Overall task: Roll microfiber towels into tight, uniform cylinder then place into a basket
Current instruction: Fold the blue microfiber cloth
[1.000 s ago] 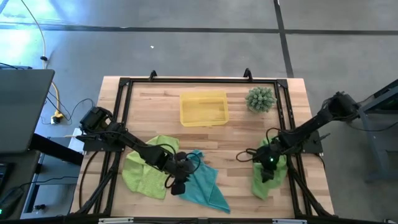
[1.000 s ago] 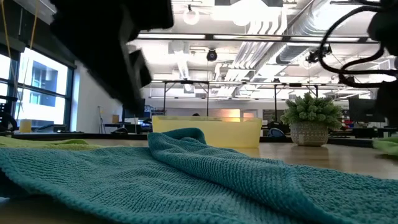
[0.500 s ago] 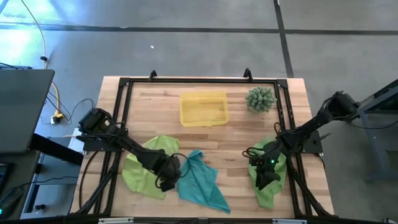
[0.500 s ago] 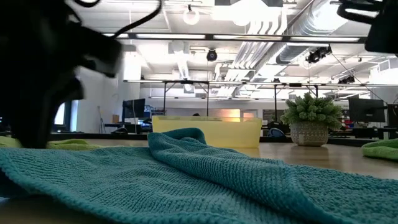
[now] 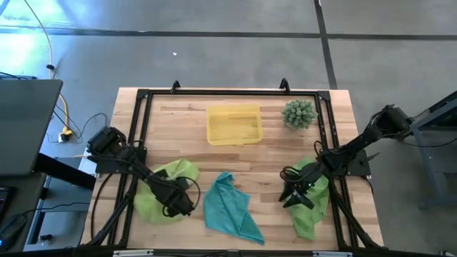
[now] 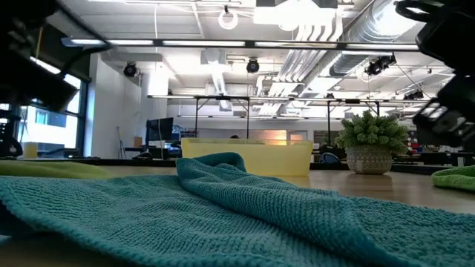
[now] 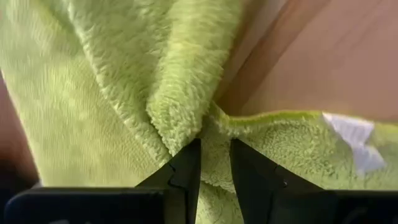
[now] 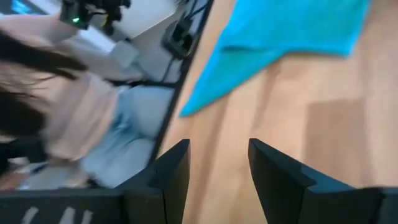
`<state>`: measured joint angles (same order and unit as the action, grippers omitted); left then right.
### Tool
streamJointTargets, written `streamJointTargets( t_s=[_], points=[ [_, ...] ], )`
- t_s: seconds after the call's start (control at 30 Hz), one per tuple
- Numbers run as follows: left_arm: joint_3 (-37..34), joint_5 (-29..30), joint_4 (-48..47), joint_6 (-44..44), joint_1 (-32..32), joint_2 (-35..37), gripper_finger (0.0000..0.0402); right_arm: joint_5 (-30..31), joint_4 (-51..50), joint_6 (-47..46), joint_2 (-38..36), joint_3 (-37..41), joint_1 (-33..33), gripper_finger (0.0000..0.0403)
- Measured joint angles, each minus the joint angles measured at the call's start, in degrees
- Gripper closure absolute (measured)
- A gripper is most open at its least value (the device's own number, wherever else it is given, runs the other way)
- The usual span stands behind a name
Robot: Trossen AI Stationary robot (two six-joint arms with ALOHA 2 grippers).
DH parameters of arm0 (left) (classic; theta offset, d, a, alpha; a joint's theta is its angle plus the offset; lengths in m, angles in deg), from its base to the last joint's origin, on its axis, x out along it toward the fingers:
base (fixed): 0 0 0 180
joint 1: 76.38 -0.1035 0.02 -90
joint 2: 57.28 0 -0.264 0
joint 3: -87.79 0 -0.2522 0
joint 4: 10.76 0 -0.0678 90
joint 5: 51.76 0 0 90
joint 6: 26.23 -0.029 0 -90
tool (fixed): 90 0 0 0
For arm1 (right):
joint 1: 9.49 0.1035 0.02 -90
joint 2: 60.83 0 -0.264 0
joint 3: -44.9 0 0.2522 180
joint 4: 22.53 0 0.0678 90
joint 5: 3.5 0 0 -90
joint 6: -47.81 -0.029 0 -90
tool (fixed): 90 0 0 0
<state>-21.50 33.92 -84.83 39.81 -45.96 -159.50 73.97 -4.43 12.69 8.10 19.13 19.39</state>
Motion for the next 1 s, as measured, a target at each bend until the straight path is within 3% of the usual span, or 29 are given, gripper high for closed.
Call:
streamJointTargets(
  t_s=[0.13,0.37,0.57,0.67,0.8,1.0],
  points=[
    [-1.2,-5.9,-2.3,2.3,2.6,0.0,0.0326,7.4,0.1,5.5,0.0,0.0,0.0,0.0247],
    [1.7,-7.0,-3.5,4.6,4.3,0.0,0.0326,20.8,0.1,7.3,0.0,0.0,0.0,0.0247],
    [9.2,-6.5,-3.6,-0.8,4.0,0.0,0.0326,21.3,0.1,-0.2,0.0,0.0,-1.3,0.0247],
    [12.9,-3.0,-3.4,-4.0,3.6,0.0,0.0326,21.2,0.1,-1.3,0.0,0.0,-1.8,0.0247],
    [16.6,7.2,-2.7,-7.8,2.4,0.0,0.0326,21.0,-0.9,-1.0,0.2,-0.9,-2.3,0.0247],
    [20.1,16.9,-2.6,-9.2,-0.7,0.0,0.0326,21.0,-12.1,-2.4,4.8,-9.9,-2.7,0.0247]
  ],
)
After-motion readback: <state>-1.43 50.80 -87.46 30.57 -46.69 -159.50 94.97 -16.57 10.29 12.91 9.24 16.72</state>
